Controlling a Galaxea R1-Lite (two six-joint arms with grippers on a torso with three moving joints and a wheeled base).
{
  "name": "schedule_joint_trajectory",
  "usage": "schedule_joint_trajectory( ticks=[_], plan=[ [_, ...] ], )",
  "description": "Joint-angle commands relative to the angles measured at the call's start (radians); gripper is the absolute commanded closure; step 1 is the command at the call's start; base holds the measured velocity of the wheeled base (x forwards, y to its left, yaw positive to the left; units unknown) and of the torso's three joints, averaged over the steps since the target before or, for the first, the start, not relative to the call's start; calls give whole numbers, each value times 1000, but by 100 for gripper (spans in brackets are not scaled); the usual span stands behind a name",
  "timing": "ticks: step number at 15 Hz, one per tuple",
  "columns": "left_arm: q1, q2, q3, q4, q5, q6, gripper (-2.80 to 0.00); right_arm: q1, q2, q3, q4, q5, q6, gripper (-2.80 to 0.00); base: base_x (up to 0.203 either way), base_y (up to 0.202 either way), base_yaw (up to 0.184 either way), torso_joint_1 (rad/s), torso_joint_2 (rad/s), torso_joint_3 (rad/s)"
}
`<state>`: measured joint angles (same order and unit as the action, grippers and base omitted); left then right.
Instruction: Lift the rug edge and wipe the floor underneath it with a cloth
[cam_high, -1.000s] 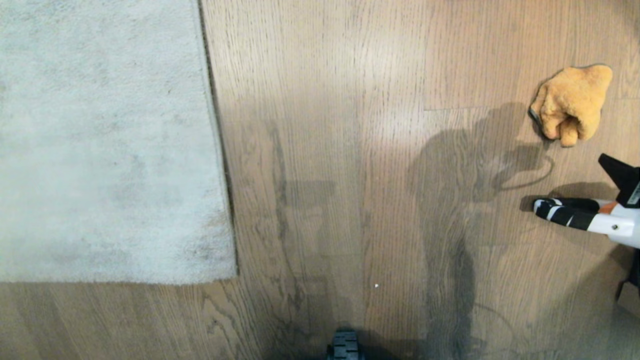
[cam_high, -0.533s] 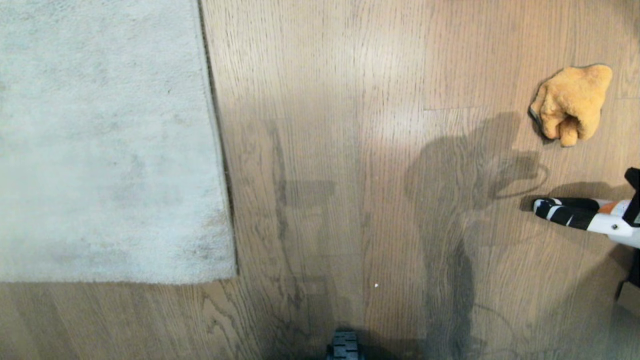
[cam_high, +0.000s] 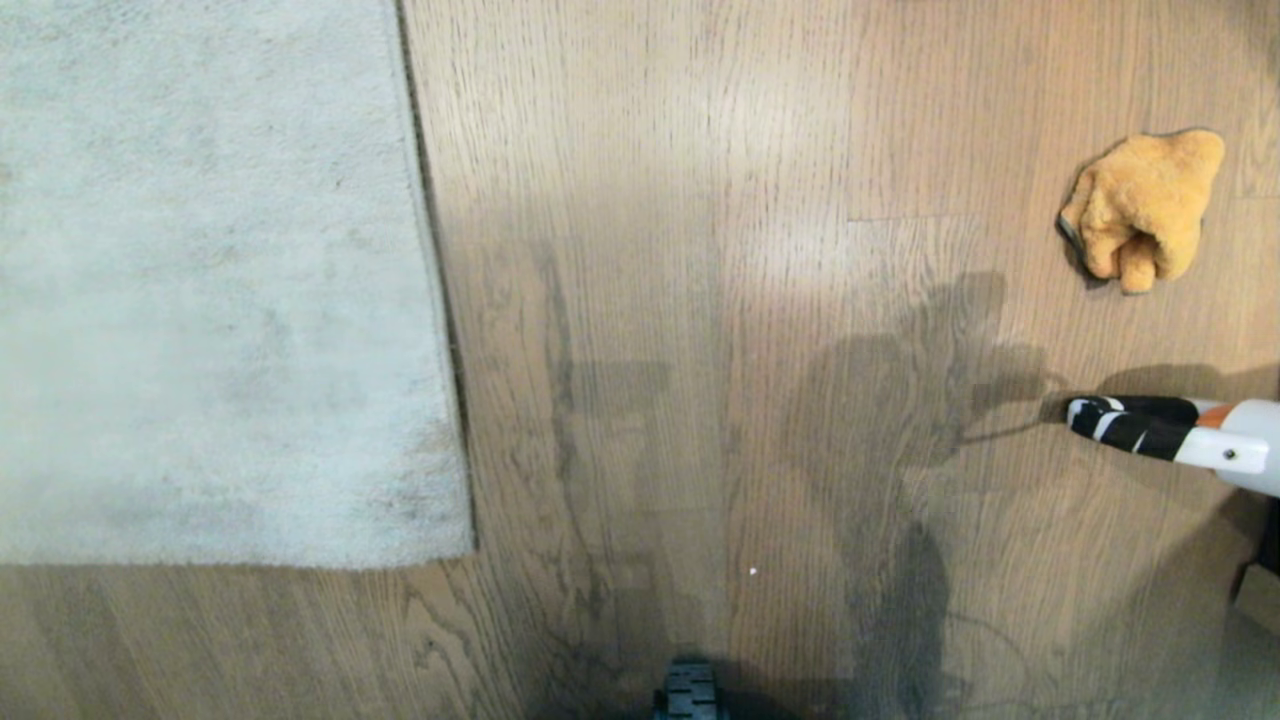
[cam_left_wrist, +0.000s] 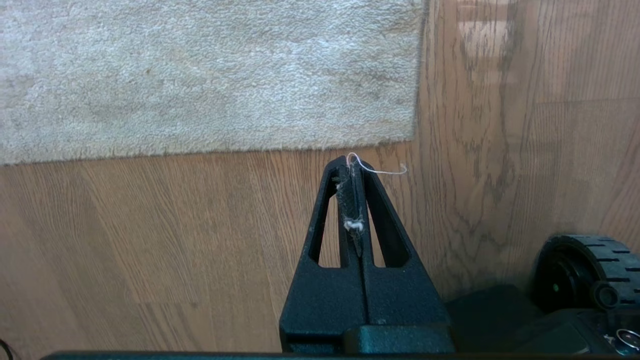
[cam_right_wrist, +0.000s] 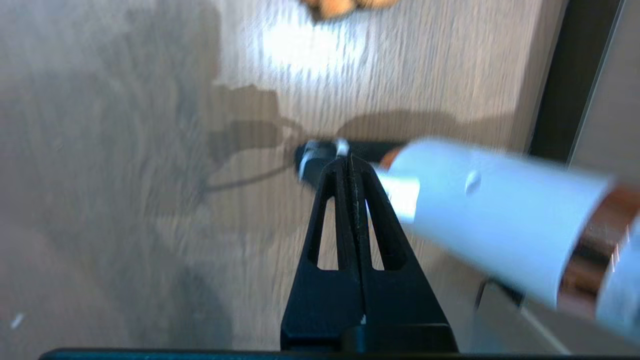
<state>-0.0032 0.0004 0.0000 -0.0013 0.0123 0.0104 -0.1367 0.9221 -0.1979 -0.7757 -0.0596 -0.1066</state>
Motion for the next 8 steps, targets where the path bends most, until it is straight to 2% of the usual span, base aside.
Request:
schedule_joint_trajectory(
  ticks=[1, 5, 8],
  plan=[
    [0, 0, 0, 0, 1, 0, 0, 36, -187, 81, 46, 0, 1, 0, 0, 0, 0, 0, 0, 0],
    [0, 0, 0, 0, 0, 0, 0, 131, -388, 159, 150, -2, 5, 0, 0, 0, 0, 0, 0, 0],
    [0, 0, 0, 0, 0, 0, 0, 147, -536, 189, 258, -2, 6, 0, 0, 0, 0, 0, 0, 0]
  ],
)
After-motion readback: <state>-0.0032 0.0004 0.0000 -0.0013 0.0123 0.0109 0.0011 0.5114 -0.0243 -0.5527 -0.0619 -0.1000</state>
